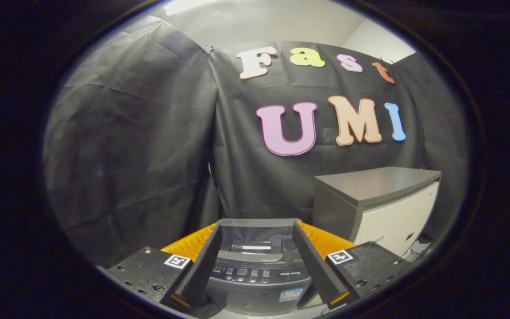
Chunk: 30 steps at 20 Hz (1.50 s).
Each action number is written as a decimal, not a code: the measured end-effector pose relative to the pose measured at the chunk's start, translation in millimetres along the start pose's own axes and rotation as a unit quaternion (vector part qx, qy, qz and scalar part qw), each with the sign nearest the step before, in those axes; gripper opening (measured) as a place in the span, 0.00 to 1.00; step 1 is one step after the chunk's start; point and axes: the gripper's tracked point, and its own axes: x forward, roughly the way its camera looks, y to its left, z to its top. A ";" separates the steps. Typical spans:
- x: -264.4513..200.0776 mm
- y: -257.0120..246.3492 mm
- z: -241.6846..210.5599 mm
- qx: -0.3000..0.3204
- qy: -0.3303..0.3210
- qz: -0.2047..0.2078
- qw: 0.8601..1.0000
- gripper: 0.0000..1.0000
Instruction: Put the clothes into the washing machine and then close the washing machine lid.
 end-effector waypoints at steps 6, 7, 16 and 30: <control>-37.9 -25.0 26.1 -0.009 -0.016 0.005 1.000 0.97; -42.9 -28.7 30.8 -0.012 -0.020 0.006 1.000 0.97; -103.3 -44.7 73.1 -0.022 -0.066 0.021 0.997 0.97; -160.4 -62.9 51.2 0.004 -0.059 0.019 0.998 0.96</control>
